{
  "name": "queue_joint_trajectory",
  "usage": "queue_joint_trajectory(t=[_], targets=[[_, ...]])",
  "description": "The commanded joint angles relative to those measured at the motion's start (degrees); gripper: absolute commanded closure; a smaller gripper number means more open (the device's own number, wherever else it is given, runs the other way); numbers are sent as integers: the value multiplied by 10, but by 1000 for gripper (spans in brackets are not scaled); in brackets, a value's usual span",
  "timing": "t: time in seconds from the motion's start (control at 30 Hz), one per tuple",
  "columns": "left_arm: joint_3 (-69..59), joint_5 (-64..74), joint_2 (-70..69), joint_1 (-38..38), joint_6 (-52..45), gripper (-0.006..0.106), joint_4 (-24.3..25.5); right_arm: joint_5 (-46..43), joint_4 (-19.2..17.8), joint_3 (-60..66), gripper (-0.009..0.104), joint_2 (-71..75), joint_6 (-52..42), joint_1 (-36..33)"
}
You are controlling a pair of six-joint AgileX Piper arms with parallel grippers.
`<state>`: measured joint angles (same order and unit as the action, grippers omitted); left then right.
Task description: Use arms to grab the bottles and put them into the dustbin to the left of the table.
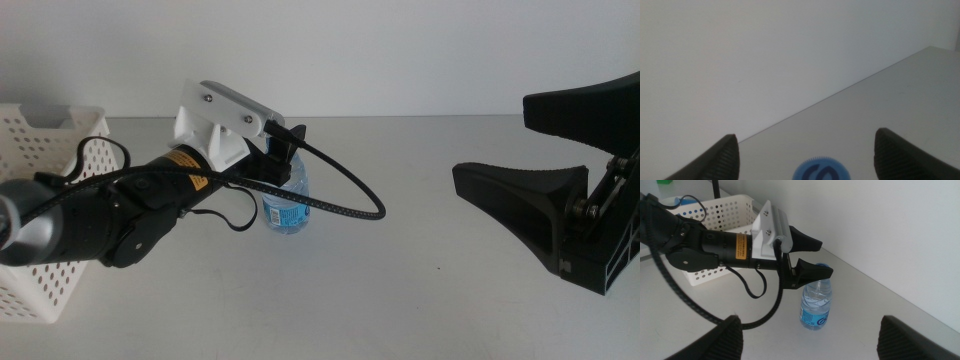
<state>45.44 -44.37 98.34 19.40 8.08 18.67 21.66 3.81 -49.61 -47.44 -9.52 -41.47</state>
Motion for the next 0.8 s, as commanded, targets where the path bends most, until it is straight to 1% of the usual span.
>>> queue_joint_trajectory(t=[0.0, 0.23, 0.4, 0.57, 0.77], targets=[[37, -47, 1, -2, 10, 10, -15, -42, -5, -19, 8, 3, -5, -2], [55, -52, 60, -2, 19, 10, -14, -42, -5, -19, 8, 3, -5, -2], [55, -103, 108, -1, 18, 10, -14, -42, -5, -19, 8, 3, -5, -2], [55, -119, 139, -1, 23, 10, -14, -42, -5, -19, 8, 3, -5, -2], [55, -191, 180, -1, 22, 10, -15, -42, -5, -19, 8, 3, -5, -2]])
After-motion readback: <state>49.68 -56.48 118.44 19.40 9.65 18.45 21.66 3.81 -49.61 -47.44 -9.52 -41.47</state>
